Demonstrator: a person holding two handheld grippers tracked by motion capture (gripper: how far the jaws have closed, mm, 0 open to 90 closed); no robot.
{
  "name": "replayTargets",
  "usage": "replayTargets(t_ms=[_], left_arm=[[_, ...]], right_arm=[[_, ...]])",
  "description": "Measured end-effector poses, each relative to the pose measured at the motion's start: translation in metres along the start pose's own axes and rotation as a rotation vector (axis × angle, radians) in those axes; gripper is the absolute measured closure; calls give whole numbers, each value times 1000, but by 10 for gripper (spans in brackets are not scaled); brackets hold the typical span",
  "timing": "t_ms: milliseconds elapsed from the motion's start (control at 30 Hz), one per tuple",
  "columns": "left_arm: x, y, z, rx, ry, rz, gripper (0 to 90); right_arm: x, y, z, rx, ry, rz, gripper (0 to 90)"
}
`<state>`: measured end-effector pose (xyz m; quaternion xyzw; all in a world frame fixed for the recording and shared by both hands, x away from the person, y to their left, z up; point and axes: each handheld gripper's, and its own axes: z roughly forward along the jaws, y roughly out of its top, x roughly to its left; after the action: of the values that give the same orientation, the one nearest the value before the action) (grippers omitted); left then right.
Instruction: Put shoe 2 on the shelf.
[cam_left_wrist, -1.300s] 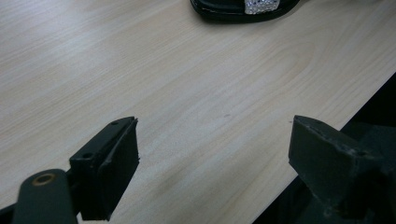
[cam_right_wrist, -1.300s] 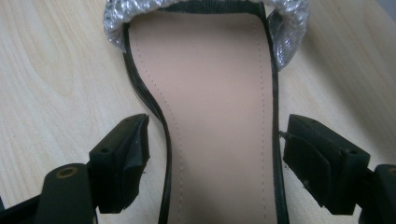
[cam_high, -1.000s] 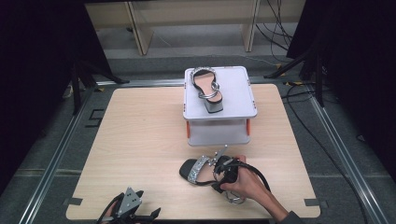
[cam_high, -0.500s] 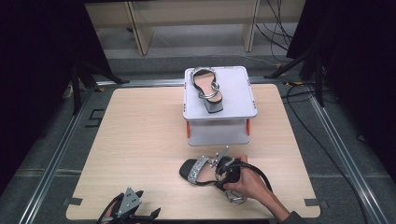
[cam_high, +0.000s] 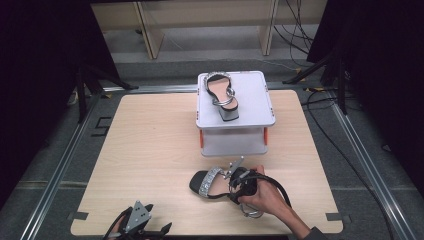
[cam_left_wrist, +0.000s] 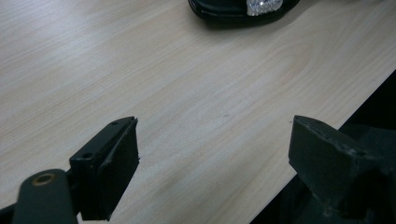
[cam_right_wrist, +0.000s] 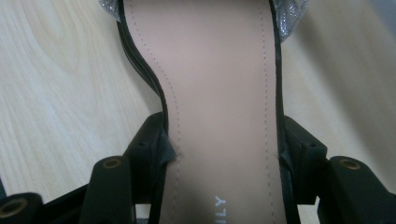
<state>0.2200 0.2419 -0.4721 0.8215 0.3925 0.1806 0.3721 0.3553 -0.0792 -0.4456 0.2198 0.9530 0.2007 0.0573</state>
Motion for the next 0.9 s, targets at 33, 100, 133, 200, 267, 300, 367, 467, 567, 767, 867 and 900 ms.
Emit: replayTargets(t_ms=[33, 100, 133, 200, 267, 300, 367, 467, 567, 767, 867, 900], left_arm=[[0, 0, 0, 1, 6, 0, 158], [0, 0, 1, -3, 6, -7, 158], [1, -1, 0, 7, 8, -3, 158], [1, -1, 1, 6, 10, -5, 157], [1, -1, 1, 11, 15, -4, 158], [1, -1, 1, 11, 15, -4, 158], [1, -1, 1, 12, 11, -2, 158], [0, -1, 2, 7, 8, -7, 158], [1, -1, 1, 13, 11, 0, 158], [0, -1, 2, 11, 4, -2, 158], [0, -1, 3, 8, 6, -17, 158], [0, -1, 3, 8, 6, -17, 157]], right_arm=[[1, 1, -3, -3, -1, 21, 429], [0, 5, -9, -22, 6, 30, 429], [-2, 9, -15, -47, 3, 18, 428], [-3, 14, -22, -73, 15, 9, 429], [-4, 20, -30, -90, 18, 8, 429], [-4, 20, -30, -90, 18, 8, 429], [-3, 27, -40, -104, 27, 7, 429], [-3, 38, -56, -132, 24, 19, 429], [-6, 50, -71, -157, 24, 11, 429], [-20, 76, -114, -243, -8, 34, 430], [-31, 84, -133, -289, -53, 13, 430], [-31, 84, -133, -289, -53, 13, 430]])
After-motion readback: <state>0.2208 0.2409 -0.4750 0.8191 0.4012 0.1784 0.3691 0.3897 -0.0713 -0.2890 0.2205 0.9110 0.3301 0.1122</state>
